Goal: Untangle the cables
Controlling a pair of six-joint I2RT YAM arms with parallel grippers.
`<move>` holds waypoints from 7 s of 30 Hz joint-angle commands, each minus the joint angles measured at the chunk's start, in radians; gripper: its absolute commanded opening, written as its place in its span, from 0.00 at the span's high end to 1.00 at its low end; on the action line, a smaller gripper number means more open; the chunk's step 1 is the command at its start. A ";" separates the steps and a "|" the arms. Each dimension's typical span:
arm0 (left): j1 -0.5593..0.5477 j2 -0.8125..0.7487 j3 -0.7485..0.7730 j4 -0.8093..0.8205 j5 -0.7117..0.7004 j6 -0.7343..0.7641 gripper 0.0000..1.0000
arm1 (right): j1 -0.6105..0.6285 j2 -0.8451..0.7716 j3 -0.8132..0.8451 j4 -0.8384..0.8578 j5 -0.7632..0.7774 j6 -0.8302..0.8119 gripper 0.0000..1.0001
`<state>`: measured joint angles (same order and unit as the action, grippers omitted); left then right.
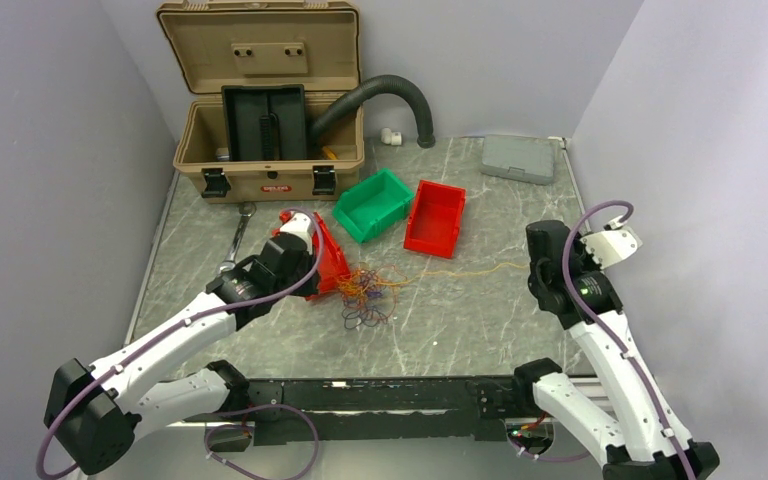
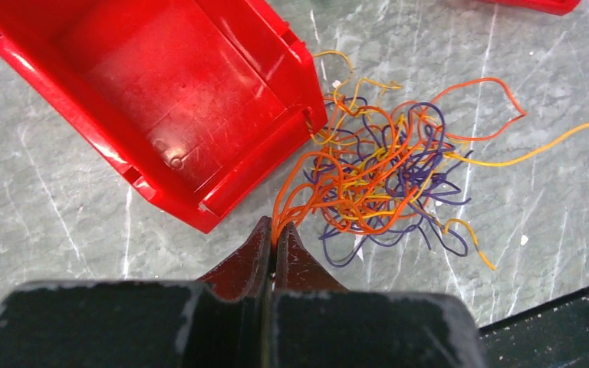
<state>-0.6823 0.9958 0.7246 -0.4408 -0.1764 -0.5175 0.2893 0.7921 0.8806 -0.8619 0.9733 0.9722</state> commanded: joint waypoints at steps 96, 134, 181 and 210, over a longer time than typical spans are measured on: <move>-0.110 0.511 0.629 0.432 0.819 0.085 1.00 | 0.200 -0.058 -0.496 1.257 -1.497 -0.563 0.38; 0.052 0.275 0.732 0.213 0.757 0.093 1.00 | 0.346 -0.080 -0.500 0.868 -0.818 -0.456 0.13; 0.191 0.166 0.324 0.005 0.007 0.044 1.00 | 0.346 -0.135 -0.414 0.754 -0.781 -0.470 0.13; 0.194 0.106 0.161 0.211 0.393 0.071 0.01 | 0.346 0.081 -0.396 0.695 -0.788 -0.409 0.08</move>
<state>-0.4267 1.1038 0.9390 -0.3328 0.1509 -0.4614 0.6338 0.8146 0.4751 -0.2253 0.2333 0.5438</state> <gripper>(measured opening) 0.994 0.921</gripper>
